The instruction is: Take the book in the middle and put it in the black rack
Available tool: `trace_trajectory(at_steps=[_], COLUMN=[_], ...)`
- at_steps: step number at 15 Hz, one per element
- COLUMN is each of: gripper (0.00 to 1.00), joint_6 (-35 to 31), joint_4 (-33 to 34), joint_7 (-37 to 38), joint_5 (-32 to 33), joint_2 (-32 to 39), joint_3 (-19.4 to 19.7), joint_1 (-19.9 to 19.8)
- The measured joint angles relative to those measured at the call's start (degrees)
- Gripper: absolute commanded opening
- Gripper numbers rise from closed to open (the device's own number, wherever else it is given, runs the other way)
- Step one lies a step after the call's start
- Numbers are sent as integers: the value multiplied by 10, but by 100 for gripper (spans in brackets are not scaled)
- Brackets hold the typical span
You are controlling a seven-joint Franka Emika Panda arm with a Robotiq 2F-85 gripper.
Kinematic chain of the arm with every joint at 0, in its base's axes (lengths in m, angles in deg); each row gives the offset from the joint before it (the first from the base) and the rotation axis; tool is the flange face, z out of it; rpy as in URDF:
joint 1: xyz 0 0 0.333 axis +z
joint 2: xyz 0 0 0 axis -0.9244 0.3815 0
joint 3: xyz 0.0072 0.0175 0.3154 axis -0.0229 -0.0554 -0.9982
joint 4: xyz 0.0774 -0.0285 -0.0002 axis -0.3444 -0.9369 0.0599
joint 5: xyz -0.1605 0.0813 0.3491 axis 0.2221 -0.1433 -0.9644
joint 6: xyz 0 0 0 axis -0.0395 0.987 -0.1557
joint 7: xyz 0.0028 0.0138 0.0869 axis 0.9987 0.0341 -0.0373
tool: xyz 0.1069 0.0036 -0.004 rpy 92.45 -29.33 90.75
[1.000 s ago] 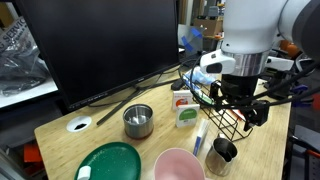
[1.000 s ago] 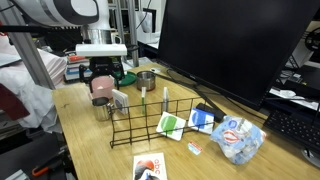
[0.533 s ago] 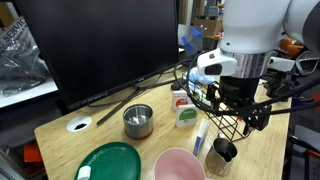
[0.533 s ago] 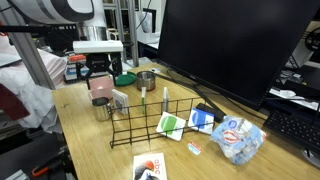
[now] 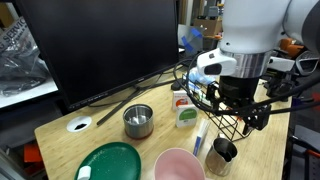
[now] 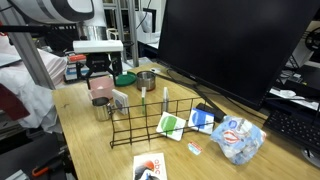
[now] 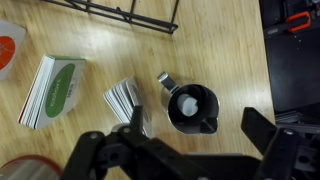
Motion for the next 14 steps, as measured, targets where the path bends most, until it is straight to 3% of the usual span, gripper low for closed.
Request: trace_trajectory(at_steps=[7, 14], gripper=[100, 100], joint_6=[0, 0], joint_4=[66, 157], joint_7=[-14, -31], joint_5=[-3, -1], joint_2=[11, 88], joint_3=[-4, -15], joint_1=[3, 3])
